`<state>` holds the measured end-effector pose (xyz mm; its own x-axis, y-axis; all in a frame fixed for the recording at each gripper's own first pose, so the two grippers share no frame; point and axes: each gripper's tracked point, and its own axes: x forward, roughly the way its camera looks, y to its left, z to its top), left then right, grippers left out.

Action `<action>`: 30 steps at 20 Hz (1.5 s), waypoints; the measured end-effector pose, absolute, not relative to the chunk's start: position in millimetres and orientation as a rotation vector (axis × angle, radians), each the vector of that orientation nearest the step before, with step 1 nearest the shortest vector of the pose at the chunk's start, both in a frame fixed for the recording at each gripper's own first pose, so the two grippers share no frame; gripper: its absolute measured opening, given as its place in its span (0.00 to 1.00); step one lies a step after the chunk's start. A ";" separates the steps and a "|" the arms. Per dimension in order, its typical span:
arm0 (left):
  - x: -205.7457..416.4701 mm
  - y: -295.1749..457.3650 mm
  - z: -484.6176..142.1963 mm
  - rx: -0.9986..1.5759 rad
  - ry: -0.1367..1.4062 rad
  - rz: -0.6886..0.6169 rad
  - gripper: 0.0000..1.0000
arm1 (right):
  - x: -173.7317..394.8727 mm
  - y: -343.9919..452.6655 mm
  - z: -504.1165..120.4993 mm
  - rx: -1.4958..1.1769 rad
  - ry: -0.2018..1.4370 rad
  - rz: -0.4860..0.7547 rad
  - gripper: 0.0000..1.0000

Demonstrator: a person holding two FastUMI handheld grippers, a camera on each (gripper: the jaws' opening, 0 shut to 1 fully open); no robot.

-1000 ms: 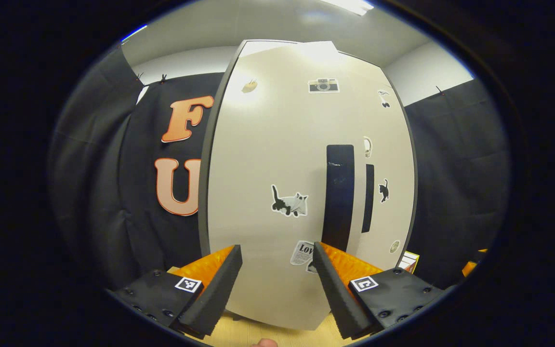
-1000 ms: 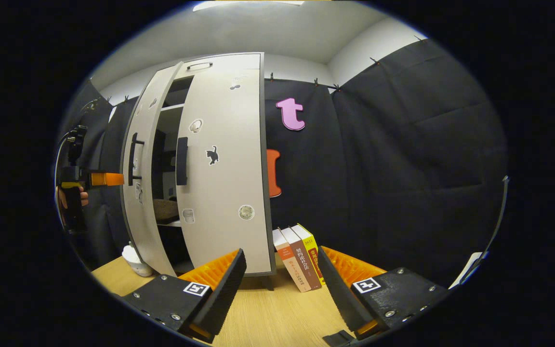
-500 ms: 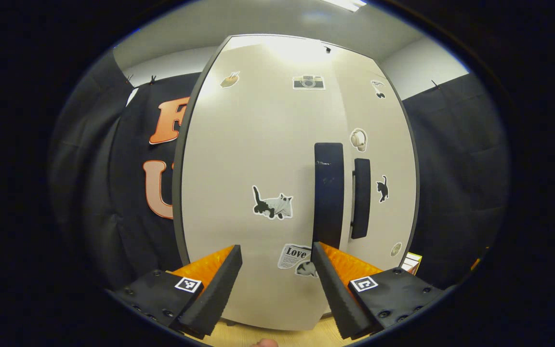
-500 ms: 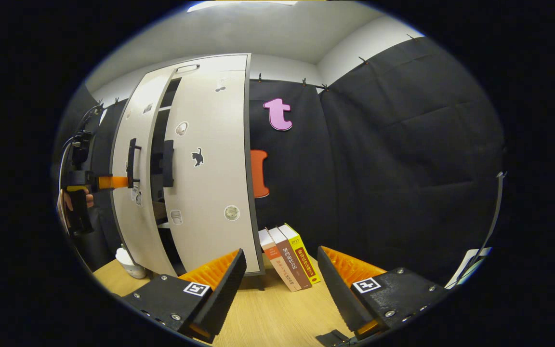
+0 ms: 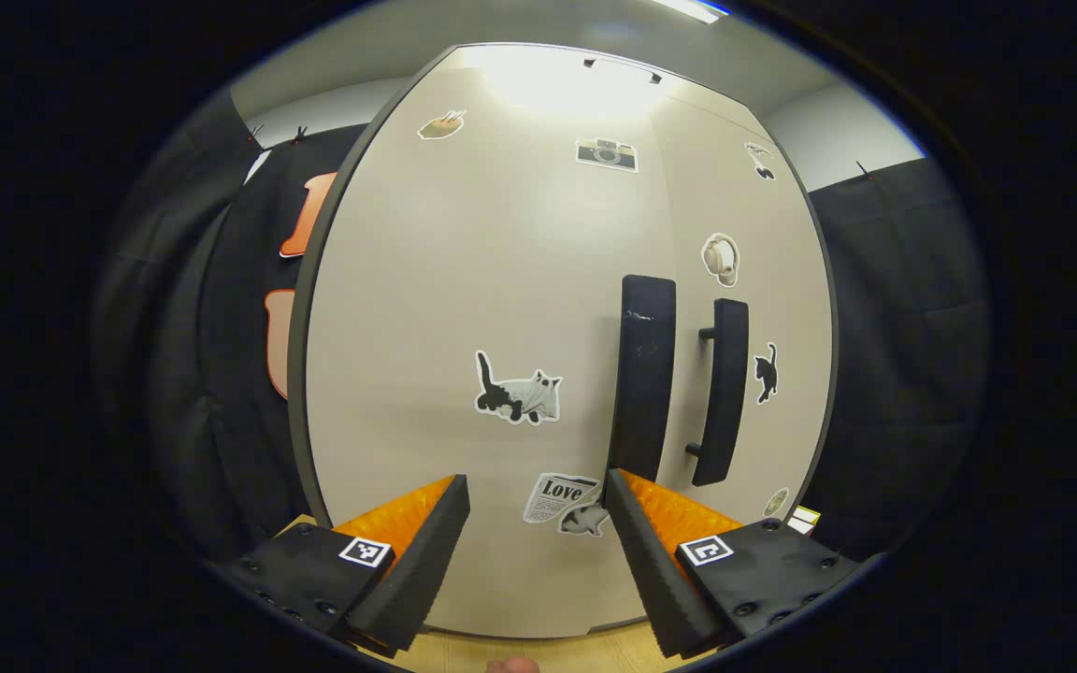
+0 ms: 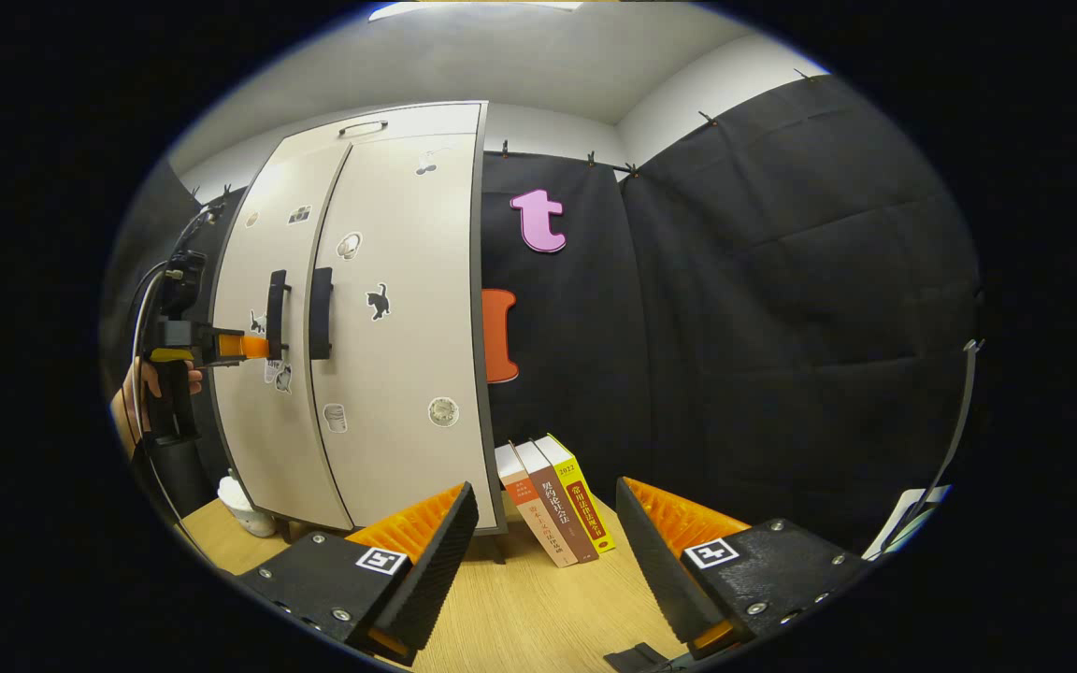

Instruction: Grab one shoe with the right hand and put it into the shoe cabinet, grab the other shoe with the left hand and put it into the shoe cabinet; then close the right door with the right hand and the left door with the left hand.

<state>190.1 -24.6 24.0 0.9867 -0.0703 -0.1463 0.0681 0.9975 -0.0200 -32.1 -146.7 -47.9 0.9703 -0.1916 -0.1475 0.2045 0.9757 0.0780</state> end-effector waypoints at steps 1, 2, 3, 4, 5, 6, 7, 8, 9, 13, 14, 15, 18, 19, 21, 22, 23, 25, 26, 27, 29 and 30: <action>189.4 -25.0 23.7 -0.009 0.148 -0.069 0.96 | -30.7 -146.1 -47.8 0.091 0.141 -0.194 0.92; 190.0 -25.8 24.2 -0.008 0.146 -0.067 0.96 | -29.9 -145.6 -47.4 0.084 0.142 -0.189 0.92; 190.8 -26.8 23.9 -0.013 0.147 -0.069 0.96 | -30.1 -145.9 -46.8 0.075 0.144 -0.187 0.92; 190.2 -26.9 23.1 -0.016 0.146 -0.066 0.99 | -28.9 -145.5 -46.5 0.069 0.144 -0.185 0.92; 189.9 -27.1 22.9 -0.018 0.145 -0.066 0.97 | -28.3 -143.8 -44.0 0.068 0.142 -0.183 0.92; 189.6 -26.7 23.1 -0.021 0.146 -0.066 0.96 | -27.5 -141.3 -42.1 0.070 0.139 -0.177 0.92; 188.8 -26.1 23.2 -0.028 0.144 -0.064 0.96 | -27.4 -138.1 -39.8 0.071 0.138 -0.169 0.92; 187.0 -24.6 21.5 -0.034 0.155 -0.061 0.97 | -26.5 -135.3 -38.3 0.068 0.136 -0.160 0.92; 184.4 -23.4 20.6 -0.040 0.159 -0.061 0.99 | -25.2 -132.8 -37.0 0.063 0.135 -0.153 0.92; 153.2 -12.9 34.1 -0.048 0.127 -0.051 0.96 | -19.5 -114.6 -32.3 0.075 0.130 -0.108 0.92; 145.7 -8.6 39.3 -0.042 0.112 -0.044 0.96 | -16.4 -108.2 -31.5 0.080 0.127 -0.092 0.92; 138.5 -6.2 43.4 -0.037 0.102 -0.038 0.96 | -14.4 -101.7 -28.6 0.084 0.123 -0.076 0.92; 104.7 3.0 53.7 -0.015 0.082 -0.022 0.94 | -8.5 -79.8 -25.1 0.100 0.112 -0.024 0.92; 94.5 5.9 54.2 -0.008 0.075 -0.010 0.94 | -7.7 -72.4 -24.1 0.106 0.109 -0.006 0.92; 70.5 8.4 54.0 -0.001 0.069 0.004 0.96 | -7.3 -58.2 -23.2 0.107 0.105 0.032 0.92; 58.2 9.9 52.4 0.007 0.068 0.012 0.96 | -7.9 -52.7 -23.0 0.107 0.103 0.046 0.92; 47.9 10.1 49.4 0.013 0.065 0.015 0.96 | -9.9 -47.1 -22.3 0.107 0.100 0.060 0.92; 26.9 9.9 46.2 0.021 0.050 0.018 0.96 | -13.1 -38.7 -21.3 0.111 0.099 0.085 0.92; 17.9 10.7 41.3 0.029 0.057 0.021 0.96 | -15.1 -35.8 -21.3 0.113 0.100 0.096 0.92; 9.3 10.6 35.5 0.033 0.069 0.023 0.96 | -17.6 -33.7 -20.7 0.114 0.101 0.104 0.92; -3.9 7.1 23.6 0.013 0.081 0.024 0.96 | -22.6 -34.4 -22.8 0.118 0.104 0.104 0.92; -11.9 6.2 18.1 -0.009 0.078 0.029 0.97 | -24.1 -36.0 -25.0 0.123 0.106 0.094 0.92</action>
